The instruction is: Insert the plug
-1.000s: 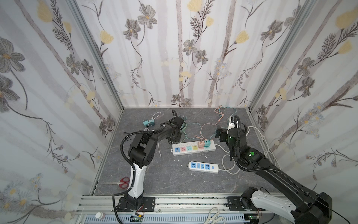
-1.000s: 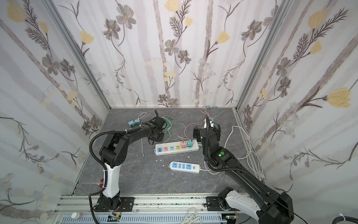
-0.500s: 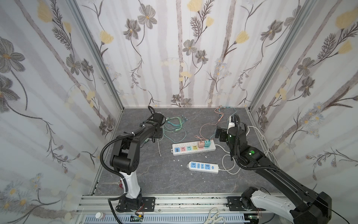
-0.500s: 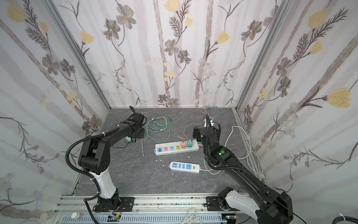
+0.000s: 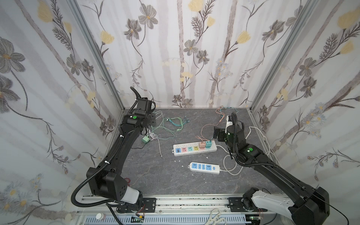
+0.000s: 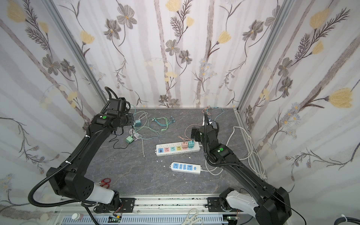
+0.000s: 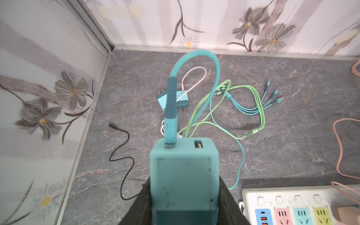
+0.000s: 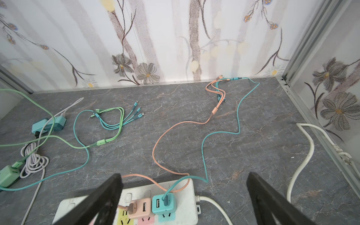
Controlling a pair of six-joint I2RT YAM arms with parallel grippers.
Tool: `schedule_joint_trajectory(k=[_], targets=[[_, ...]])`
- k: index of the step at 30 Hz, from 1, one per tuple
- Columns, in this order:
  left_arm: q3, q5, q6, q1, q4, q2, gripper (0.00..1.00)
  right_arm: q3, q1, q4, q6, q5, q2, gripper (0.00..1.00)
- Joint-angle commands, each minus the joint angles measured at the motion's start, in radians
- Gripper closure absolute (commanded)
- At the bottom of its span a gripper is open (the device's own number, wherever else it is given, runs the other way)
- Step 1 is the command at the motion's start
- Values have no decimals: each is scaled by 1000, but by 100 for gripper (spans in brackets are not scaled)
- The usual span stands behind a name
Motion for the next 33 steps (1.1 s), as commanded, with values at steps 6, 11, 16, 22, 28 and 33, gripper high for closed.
schedule_joint_trajectory(k=[6, 11, 16, 22, 28, 33], targets=[[109, 355, 57, -29, -252, -5, 93, 25, -9, 73, -9, -296, 51, 1], [64, 407, 32, -35, -188, -53, 91, 109, -9, 60, 21, -447, 135, 1], [64, 441, 45, -34, -187, -43, 91, 178, -1, 103, 108, -653, 252, 3], [40, 537, 17, -32, -119, -68, 90, 279, 44, 263, 216, -870, 471, 5], [60, 601, -1, -21, -84, -97, 89, 451, 89, 348, 321, -956, 701, 7], [28, 598, 4, 10, -83, -130, 89, 542, 70, 389, 642, -894, 805, 8]])
